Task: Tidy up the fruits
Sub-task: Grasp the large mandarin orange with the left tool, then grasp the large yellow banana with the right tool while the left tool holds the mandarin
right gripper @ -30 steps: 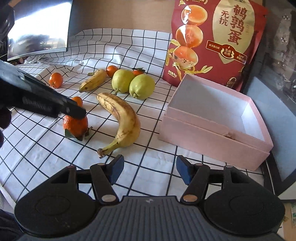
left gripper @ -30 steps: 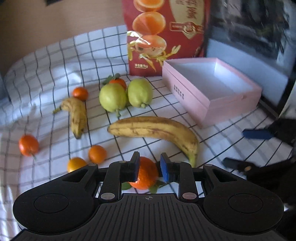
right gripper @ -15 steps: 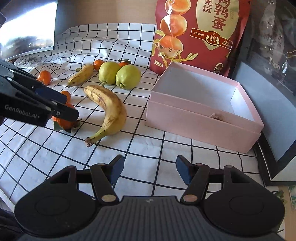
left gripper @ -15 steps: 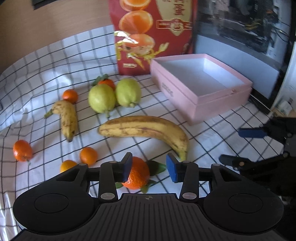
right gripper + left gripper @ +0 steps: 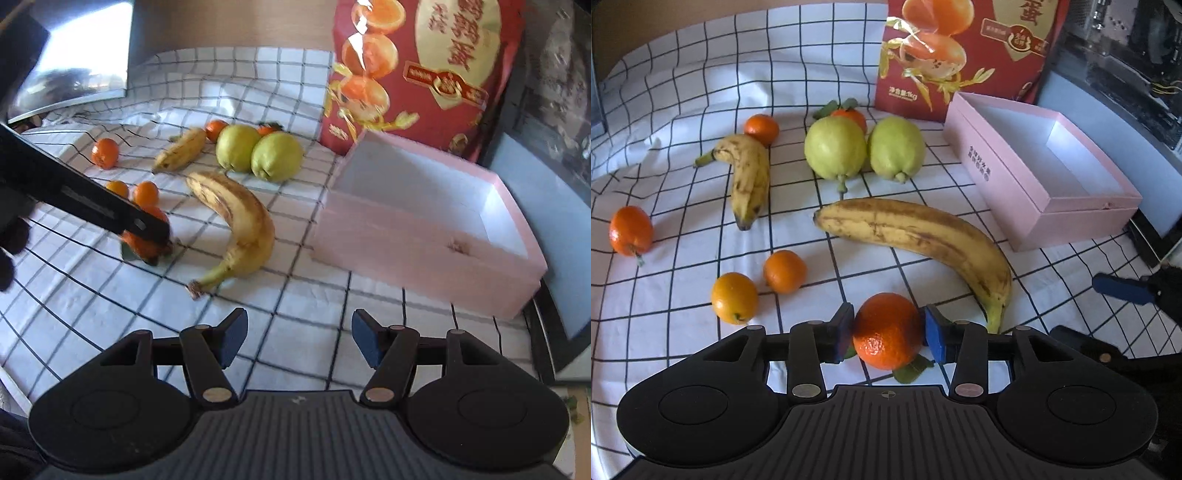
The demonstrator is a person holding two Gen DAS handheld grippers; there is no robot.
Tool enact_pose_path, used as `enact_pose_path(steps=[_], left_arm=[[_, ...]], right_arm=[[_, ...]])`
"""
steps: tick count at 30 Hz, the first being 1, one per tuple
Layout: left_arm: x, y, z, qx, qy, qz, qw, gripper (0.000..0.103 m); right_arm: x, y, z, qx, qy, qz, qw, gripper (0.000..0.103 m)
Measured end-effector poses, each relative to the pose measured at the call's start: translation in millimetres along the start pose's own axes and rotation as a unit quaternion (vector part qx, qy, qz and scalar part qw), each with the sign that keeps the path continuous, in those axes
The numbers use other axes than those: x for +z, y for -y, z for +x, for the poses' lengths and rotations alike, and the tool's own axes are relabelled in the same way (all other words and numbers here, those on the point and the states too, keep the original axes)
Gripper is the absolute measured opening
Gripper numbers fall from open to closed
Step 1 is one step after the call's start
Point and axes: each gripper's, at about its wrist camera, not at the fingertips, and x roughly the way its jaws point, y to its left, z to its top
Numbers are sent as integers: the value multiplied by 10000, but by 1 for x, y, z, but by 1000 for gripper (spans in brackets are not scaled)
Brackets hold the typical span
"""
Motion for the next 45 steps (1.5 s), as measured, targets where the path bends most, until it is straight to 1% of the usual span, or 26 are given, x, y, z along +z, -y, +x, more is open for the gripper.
enact_pose_path(steps=[3,6,9,12,17,19,23,27,29,31,32,35,38,42,45], left_arm=[[-4,-5,0,-100,10,-115,9999,46],[-11,-15,-9,-248,-11,-364,9990,46],[-21,-24,-20,-180,-15,-477,9987,46],[-31,-34,-33,-82,12,-584,9983,46],[-43,-48,-47,-51,108,-879,9961,46],[-46,-52,-52,-65,148,-985,9950,46],[-51,-56,-57,-98,166,-1045,9943,46],[-50,-55,-55,-138,169,-1050,9942,46],[-49,-52,-54,-168,161,-1011,9946,46],[-47,-48,-54,-217,158,-954,9951,46],[-46,-46,-54,-249,152,-930,9952,46],[-40,-38,-53,-356,136,-805,9960,46],[-35,-26,-52,-452,123,-596,9971,46],[-26,-6,-51,-655,120,-231,9975,46],[-19,11,-46,-843,111,35,9964,46]], right_arm=[[15,-5,0,204,152,-81,9996,63],[30,-16,6,417,316,-261,9983,63],[44,-32,18,443,457,-659,9958,63],[61,-48,39,366,533,-1035,9925,63],[86,-56,86,468,229,-1175,9917,63],[87,-57,99,518,54,-1187,9916,63],[84,-55,112,583,-185,-1070,9924,63],[83,-47,116,657,-248,-717,9949,63],[82,-46,115,724,-301,-603,9951,62],[81,-46,112,615,-288,-665,9955,54],[81,-45,111,630,-302,-655,9954,51],[77,-38,102,737,-362,-513,9953,45],[70,-33,82,858,-350,-409,9949,38],[53,-16,41,967,-260,-71,9950,36],[36,0,15,865,-260,235,9956,36]])
